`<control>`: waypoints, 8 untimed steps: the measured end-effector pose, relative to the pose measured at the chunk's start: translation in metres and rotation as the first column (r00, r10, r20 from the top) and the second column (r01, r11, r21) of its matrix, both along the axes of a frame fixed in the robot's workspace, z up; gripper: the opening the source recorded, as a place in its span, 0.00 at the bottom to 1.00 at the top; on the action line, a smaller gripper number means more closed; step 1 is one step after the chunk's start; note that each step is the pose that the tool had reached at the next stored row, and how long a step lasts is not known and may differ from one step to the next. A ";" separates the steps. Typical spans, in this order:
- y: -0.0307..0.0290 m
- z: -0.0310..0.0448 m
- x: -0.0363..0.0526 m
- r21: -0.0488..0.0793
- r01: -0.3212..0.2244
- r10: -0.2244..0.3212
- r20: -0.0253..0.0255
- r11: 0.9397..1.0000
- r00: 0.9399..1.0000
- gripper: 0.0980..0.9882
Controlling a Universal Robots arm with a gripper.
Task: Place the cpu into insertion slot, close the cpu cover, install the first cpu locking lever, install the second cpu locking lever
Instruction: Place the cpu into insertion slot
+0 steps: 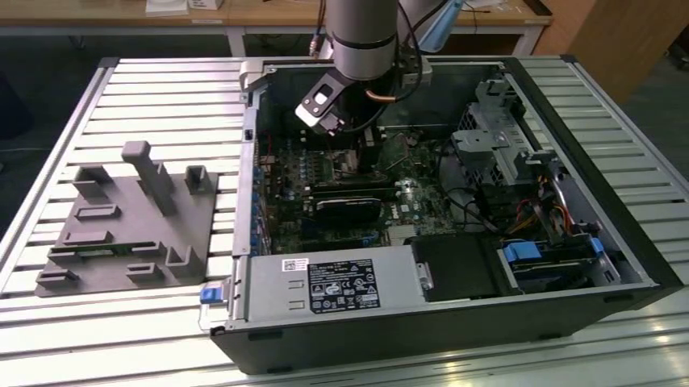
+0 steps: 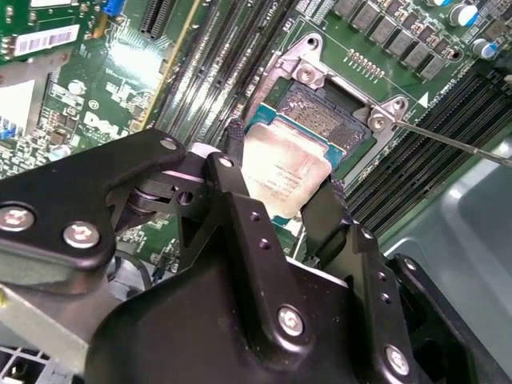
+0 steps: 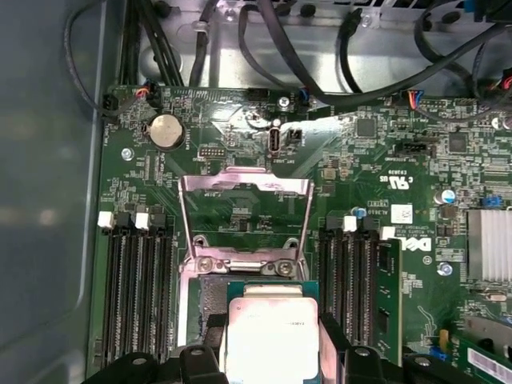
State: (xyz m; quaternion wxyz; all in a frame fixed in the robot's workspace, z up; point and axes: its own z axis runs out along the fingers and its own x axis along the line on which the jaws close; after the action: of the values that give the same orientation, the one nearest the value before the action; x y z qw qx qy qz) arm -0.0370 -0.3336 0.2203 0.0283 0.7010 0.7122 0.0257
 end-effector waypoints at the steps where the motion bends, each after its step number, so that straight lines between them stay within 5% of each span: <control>1: 0.0006 -0.0007 -0.0003 0.000 0.000 0.000 0.000 1.000 1.000 0.50; 8: 0.0056 -0.0061 -0.0031 0.000 0.000 0.000 0.000 1.000 1.000 0.50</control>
State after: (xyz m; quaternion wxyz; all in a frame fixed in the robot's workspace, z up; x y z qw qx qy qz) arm -0.0401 -0.3280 0.2142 0.0283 0.7010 0.7121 0.0258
